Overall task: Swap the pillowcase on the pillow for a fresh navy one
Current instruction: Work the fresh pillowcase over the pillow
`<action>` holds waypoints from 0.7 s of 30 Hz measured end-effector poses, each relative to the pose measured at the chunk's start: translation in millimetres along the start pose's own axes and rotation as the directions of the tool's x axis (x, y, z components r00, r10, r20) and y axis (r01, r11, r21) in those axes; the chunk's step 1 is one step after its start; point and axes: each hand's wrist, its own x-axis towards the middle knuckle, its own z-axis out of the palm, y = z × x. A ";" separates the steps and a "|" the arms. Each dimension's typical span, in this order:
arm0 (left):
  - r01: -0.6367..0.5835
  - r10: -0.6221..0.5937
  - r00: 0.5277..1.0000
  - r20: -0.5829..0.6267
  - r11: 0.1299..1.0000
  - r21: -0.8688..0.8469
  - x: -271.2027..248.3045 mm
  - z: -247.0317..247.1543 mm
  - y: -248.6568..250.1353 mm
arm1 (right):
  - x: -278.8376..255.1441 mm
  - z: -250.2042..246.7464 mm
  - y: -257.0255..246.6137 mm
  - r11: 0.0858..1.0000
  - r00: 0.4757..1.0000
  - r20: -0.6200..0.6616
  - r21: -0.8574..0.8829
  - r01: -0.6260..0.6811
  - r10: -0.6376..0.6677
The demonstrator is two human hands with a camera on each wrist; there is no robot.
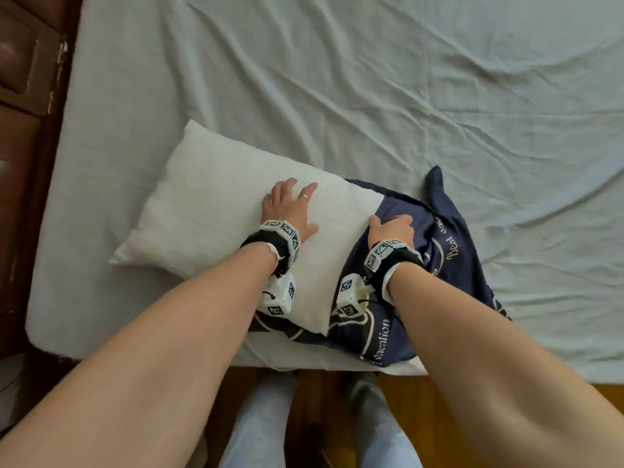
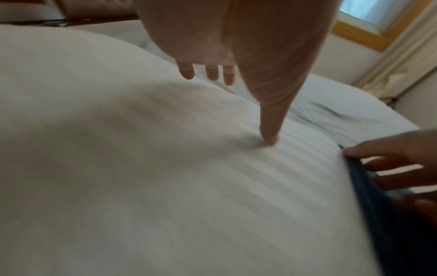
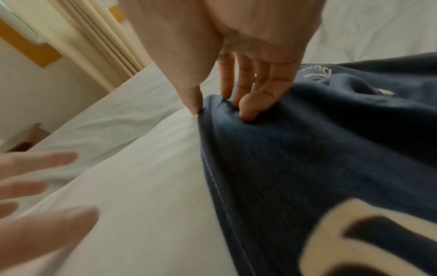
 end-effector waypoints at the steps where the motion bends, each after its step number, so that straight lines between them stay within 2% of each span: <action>1: -0.059 0.056 0.997 0.044 0.996 0.063 10.3 0.5 -3.4 | 7.7 -0.4 -3.0 0.999 0.999 -0.023 -0.011 -0.030 0.030; 4: -0.196 0.152 0.959 0.238 0.966 0.170 34.0 19.8 -13.3 | 35.3 7.0 -6.5 0.998 0.999 -0.034 -0.063 0.002 -0.004; 5: -0.229 0.179 0.949 0.261 0.958 0.176 37.7 28.2 -14.8 | 44.4 10.5 -7.8 0.997 0.999 -0.022 -0.071 0.036 -0.038; 9: -0.331 0.299 0.938 0.177 0.924 0.193 44.0 47.3 -16.9 | 59.1 22.3 -21.1 0.996 0.996 -0.036 -0.026 0.084 -0.085; 11: -0.344 0.317 0.931 0.178 0.927 0.150 51.7 46.7 -18.7 | 51.8 32.1 -41.1 0.980 0.979 -0.051 -0.033 0.194 -0.196; 13: -0.349 0.330 0.921 0.205 0.935 0.062 59.7 43.9 -20.1 | 38.7 43.9 -62.7 0.929 0.930 0.020 -0.037 0.368 -0.367; 15: -0.346 0.347 0.912 0.220 0.937 -0.047 62.6 40.2 -22.1 | 32.2 54.1 -70.2 0.881 0.876 0.116 -0.015 0.472 -0.467; 16: -0.339 0.355 0.912 0.206 0.934 -0.109 61.5 39.1 -23.9 | 31.6 55.7 -68.0 0.874 0.866 0.146 -0.012 0.485 -0.479; 19: -0.333 0.370 0.920 0.132 0.912 -0.239 53.0 35.1 -29.7 | 33.9 47.8 -51.3 0.887 0.888 0.189 -0.121 0.445 -0.419; 21: -0.324 0.354 0.932 0.079 0.910 -0.258 44.1 30.1 -32.5 | 27.6 38.3 -42.7 0.910 0.917 0.139 -0.140 0.391 -0.373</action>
